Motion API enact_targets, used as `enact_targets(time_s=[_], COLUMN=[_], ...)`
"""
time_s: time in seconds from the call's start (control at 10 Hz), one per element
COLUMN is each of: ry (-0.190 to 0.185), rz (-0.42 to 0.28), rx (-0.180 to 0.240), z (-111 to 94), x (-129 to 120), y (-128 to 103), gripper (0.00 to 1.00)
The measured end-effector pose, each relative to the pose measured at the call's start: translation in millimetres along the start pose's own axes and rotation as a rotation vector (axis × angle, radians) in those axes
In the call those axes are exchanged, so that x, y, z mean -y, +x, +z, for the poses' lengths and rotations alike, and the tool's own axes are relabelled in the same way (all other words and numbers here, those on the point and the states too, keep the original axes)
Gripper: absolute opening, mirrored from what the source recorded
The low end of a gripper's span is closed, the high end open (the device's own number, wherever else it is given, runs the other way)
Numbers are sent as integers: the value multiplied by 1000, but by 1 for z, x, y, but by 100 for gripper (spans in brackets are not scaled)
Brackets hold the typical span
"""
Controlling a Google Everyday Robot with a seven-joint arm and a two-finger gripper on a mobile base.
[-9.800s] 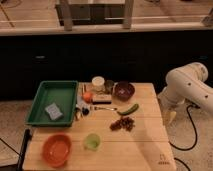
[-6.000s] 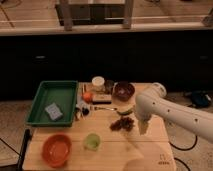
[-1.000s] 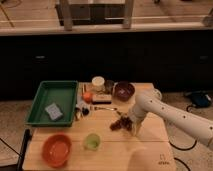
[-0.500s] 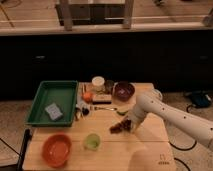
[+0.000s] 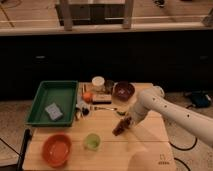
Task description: Place grapes in red bowl
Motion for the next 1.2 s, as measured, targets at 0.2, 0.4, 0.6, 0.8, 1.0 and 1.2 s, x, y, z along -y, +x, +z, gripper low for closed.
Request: enact_targets(time_s=[0.2,0.4,0.6,0.8,1.0,1.2], ry=[5,15,20,24,24,22], rz=[-19,-56,-81,-117,-156,-179], rx=[-15,-30,-46,-59,-69,-79], z=[-6,-18,-26,-30,-35,-40], x=[3,13,17,24,34,36], y=[-7,-26,-35,-49,-68,-76], gripper=[0,0,0,0,0,0])
